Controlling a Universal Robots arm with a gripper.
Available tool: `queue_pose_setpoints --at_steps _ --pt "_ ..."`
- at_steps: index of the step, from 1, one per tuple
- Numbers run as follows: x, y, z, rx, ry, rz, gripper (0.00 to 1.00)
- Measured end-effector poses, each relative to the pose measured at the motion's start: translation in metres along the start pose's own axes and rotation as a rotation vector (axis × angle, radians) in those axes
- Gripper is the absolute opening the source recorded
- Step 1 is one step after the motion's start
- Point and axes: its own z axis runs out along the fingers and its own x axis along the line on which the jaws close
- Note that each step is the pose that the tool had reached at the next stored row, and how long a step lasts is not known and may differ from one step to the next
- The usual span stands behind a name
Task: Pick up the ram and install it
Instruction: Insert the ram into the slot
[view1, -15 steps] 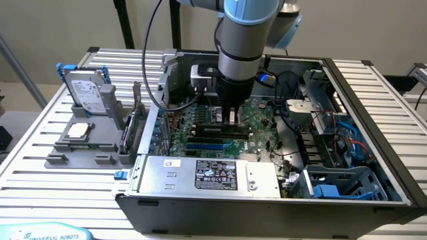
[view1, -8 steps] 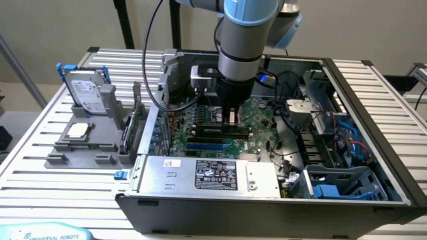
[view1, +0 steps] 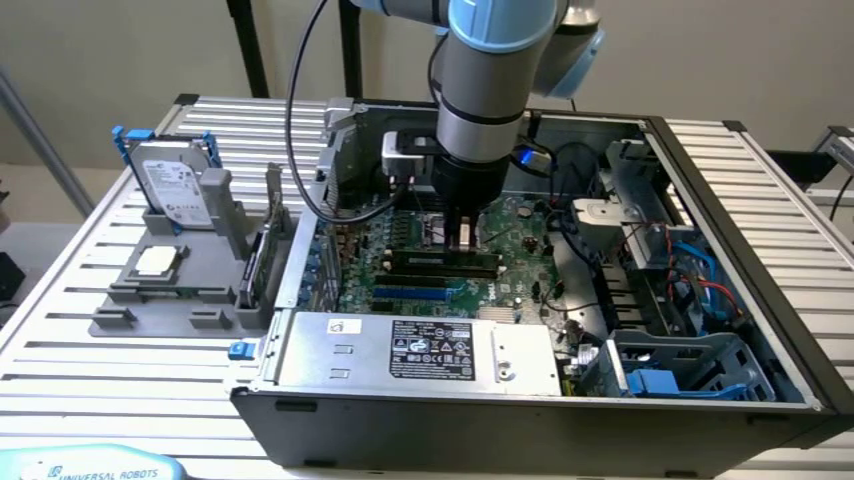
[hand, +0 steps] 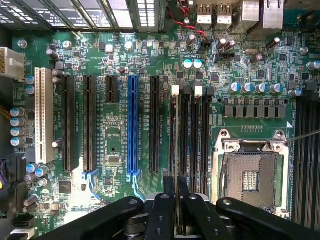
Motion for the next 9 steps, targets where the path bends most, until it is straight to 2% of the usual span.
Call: queue_pose_setpoints --at_steps 9 --pt "-0.0001 -0.0001 0.0026 0.0001 -0.0002 0.000 0.13"
